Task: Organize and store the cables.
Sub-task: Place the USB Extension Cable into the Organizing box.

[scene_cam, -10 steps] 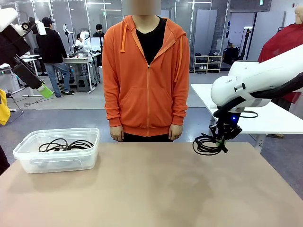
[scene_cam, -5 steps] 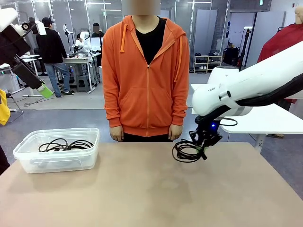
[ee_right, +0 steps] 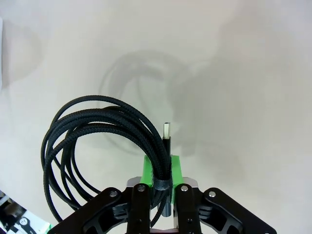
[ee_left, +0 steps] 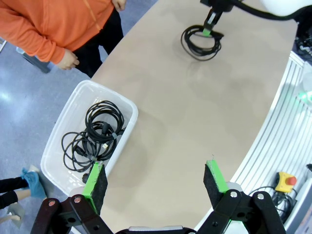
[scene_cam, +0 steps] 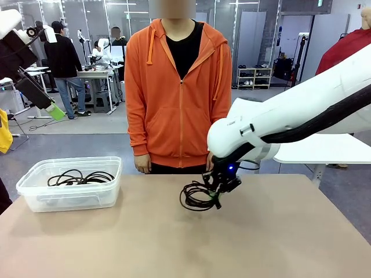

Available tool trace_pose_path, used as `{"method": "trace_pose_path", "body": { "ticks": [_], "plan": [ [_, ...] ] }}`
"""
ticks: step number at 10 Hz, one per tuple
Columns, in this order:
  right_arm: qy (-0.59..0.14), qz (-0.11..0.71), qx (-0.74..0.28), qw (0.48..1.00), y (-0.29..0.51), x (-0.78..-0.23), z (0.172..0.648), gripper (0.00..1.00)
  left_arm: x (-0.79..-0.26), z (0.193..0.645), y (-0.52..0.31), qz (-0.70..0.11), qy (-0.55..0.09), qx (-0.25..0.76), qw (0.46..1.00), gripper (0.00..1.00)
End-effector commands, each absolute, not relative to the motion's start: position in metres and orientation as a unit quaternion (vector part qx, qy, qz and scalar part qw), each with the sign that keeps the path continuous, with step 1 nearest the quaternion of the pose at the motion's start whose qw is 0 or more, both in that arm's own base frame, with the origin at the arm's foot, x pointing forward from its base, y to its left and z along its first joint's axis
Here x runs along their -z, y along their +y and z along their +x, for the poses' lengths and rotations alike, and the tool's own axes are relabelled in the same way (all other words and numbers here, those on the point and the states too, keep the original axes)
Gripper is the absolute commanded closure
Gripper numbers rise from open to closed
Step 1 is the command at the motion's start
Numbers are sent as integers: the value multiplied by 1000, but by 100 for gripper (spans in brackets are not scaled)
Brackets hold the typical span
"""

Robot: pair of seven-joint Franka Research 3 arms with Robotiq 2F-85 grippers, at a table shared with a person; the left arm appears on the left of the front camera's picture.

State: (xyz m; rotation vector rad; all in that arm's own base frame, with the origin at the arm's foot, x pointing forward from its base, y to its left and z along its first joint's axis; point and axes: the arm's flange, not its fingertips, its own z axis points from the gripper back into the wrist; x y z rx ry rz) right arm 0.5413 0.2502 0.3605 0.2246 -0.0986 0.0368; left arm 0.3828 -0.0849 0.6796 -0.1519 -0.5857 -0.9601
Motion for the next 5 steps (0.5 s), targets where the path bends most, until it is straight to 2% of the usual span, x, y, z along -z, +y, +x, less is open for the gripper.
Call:
{"method": "trace_pose_path", "body": {
  "ticks": [1,5],
  "plan": [
    [-70,120,41,990,275,-351,543,91,-680,382,-85,-65,-275,448,848,0],
    [-76,106,27,991,302,-342,536,91,-680,382,-85,-65,-275,448,848,0]
  ]
}}
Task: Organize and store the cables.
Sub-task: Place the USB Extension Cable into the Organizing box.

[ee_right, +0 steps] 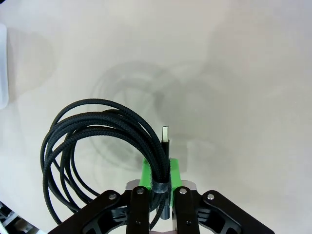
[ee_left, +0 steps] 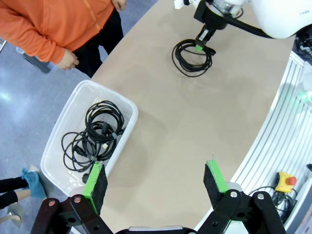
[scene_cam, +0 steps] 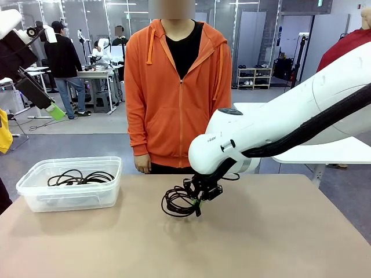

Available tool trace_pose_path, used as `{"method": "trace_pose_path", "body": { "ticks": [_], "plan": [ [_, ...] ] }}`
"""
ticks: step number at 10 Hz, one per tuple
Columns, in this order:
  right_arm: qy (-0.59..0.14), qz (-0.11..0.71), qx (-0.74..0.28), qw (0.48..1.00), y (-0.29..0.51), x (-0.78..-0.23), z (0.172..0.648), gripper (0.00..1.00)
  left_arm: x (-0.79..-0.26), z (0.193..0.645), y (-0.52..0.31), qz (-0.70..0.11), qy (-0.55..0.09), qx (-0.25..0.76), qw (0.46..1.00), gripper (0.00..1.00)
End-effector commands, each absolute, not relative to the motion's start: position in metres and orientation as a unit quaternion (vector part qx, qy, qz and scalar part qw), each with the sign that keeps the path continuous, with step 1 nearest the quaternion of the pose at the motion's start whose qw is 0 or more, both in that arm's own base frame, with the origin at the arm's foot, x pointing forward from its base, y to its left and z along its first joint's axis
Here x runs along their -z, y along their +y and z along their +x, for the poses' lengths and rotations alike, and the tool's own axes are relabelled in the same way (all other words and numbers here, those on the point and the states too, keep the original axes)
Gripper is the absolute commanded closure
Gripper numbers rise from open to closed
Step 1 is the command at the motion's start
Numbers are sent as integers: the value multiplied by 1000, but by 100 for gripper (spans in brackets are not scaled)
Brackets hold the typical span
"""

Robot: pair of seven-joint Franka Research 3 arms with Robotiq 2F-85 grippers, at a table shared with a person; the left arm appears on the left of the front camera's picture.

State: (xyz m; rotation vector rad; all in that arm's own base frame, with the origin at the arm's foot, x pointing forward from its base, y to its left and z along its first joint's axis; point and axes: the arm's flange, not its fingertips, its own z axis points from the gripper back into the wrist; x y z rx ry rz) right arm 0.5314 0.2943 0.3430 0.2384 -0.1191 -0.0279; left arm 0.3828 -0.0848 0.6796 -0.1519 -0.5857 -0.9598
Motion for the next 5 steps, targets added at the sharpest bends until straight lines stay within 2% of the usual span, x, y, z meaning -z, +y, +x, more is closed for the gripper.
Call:
{"method": "trace_pose_path", "body": {
  "ticks": [1,5],
  "plan": [
    [-70,106,22,992,303,-342,535,91,-680,382,-85,-65,-275,448,848,0],
    [-61,112,3,992,298,-340,532,91,-680,382,-85,-65,-275,448,848,0]
  ]
}}
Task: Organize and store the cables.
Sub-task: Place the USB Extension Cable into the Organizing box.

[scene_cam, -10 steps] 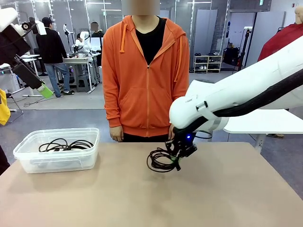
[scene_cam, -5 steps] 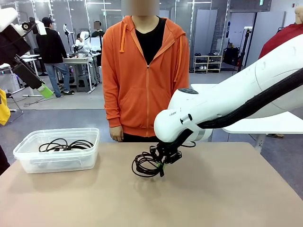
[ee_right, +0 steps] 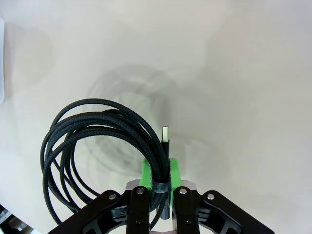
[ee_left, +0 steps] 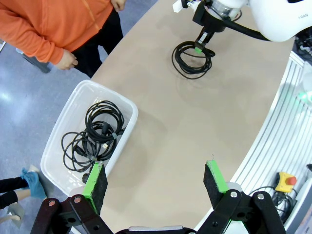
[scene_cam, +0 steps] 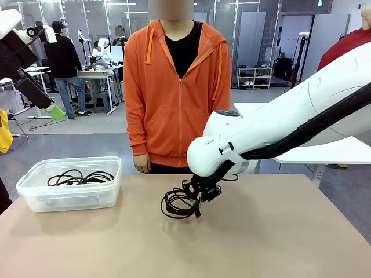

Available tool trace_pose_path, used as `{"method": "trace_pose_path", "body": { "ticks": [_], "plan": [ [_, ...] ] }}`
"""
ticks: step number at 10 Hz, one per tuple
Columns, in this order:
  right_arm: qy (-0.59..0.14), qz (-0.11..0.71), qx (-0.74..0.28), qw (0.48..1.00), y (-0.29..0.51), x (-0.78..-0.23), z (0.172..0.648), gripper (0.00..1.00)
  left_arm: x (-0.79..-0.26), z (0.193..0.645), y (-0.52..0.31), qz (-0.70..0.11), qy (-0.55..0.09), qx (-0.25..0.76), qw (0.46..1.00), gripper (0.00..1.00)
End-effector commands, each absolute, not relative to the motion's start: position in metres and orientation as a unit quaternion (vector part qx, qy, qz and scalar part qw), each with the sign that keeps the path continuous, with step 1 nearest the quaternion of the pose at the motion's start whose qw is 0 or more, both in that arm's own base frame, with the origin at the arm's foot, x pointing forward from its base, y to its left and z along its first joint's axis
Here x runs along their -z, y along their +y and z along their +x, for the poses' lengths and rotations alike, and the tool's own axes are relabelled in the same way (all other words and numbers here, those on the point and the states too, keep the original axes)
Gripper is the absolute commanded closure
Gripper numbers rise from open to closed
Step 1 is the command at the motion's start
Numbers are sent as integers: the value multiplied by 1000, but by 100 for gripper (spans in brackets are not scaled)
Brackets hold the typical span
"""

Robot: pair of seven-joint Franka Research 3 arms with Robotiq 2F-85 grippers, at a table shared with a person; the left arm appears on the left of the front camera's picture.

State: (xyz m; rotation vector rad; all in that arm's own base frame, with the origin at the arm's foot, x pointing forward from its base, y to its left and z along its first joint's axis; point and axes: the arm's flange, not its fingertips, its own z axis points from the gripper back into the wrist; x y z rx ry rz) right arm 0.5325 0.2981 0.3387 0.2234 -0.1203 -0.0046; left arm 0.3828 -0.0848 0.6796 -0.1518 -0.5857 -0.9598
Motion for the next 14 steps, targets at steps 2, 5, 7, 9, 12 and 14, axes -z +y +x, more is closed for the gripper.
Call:
{"method": "trace_pose_path", "body": {
  "ticks": [2,5,7,9,12,14],
  "plan": [
    [-61,112,3,992,298,-340,532,91,-680,382,-85,-65,-275,448,848,0],
    [-61,112,3,992,298,-340,532,91,-680,382,-85,-65,-275,448,848,0],
    [-64,111,-1,992,307,-331,534,83,-680,382,-85,-65,-275,448,848,0],
    [-57,104,-1,993,310,-323,534,83,-680,382,-85,-65,-275,448,848,0],
    [-51,88,0,995,310,-315,539,83,-680,382,-85,-65,-275,448,848,0],
    [-44,85,-3,995,309,-312,539,83,-680,382,-85,-65,-275,448,848,0]
  ]
}}
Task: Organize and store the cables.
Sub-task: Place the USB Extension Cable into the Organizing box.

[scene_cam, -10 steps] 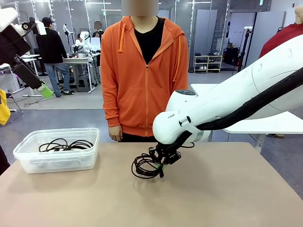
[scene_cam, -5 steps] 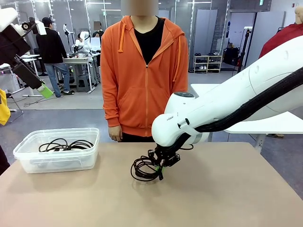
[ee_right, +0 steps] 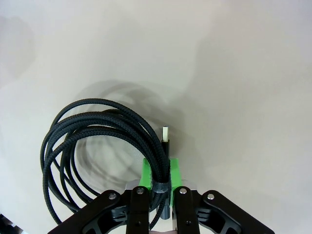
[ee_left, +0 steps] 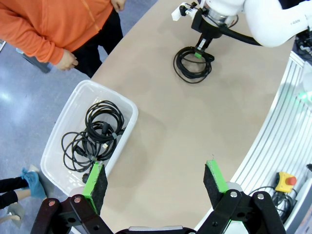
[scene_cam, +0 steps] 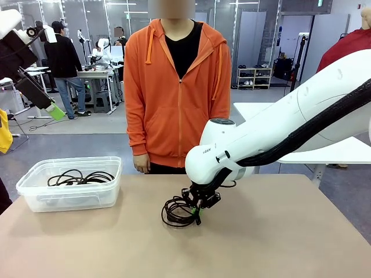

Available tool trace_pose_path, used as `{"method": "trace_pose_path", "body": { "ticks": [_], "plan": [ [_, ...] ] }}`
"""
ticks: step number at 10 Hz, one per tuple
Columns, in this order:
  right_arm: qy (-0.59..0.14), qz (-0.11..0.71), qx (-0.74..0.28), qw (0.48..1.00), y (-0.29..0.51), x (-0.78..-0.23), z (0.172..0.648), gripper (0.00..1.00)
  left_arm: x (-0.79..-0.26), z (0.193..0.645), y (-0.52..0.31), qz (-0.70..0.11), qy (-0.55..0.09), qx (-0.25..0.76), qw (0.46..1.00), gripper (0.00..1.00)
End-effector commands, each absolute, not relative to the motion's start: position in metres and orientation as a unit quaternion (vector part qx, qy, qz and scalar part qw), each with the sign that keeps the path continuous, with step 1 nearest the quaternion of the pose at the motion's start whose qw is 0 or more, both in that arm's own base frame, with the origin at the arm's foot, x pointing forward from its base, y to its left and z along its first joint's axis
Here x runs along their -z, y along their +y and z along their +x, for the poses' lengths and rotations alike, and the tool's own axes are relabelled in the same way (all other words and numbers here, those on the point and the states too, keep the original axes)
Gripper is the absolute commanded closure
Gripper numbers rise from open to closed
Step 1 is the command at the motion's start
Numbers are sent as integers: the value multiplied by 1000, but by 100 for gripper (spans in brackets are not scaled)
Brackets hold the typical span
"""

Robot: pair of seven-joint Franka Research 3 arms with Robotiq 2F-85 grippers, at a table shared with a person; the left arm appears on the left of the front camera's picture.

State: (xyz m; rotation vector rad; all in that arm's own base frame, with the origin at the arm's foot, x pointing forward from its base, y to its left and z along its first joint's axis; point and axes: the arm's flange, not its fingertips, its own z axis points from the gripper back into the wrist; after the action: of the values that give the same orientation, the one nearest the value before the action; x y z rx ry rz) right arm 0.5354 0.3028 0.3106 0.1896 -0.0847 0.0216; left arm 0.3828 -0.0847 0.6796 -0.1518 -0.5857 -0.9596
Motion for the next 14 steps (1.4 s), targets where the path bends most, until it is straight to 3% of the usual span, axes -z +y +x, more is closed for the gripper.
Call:
{"method": "trace_pose_path", "body": {
  "ticks": [1,2,6,7,14],
  "plan": [
    [-44,80,-3,996,309,-311,539,79,-680,382,-85,-65,-275,448,848,0],
    [-44,80,-4,996,308,-311,537,71,-680,382,-85,-65,-275,448,848,0],
    [-51,83,-1,995,301,-322,526,8,-680,382,-85,-65,-275,448,848,0],
    [-49,92,-4,994,297,-328,521,0,-680,382,-85,-65,-275,448,848,0],
    [-103,127,-192,968,190,-430,478,0,-680,382,-85,-65,-275,448,848,0]
  ]
}}
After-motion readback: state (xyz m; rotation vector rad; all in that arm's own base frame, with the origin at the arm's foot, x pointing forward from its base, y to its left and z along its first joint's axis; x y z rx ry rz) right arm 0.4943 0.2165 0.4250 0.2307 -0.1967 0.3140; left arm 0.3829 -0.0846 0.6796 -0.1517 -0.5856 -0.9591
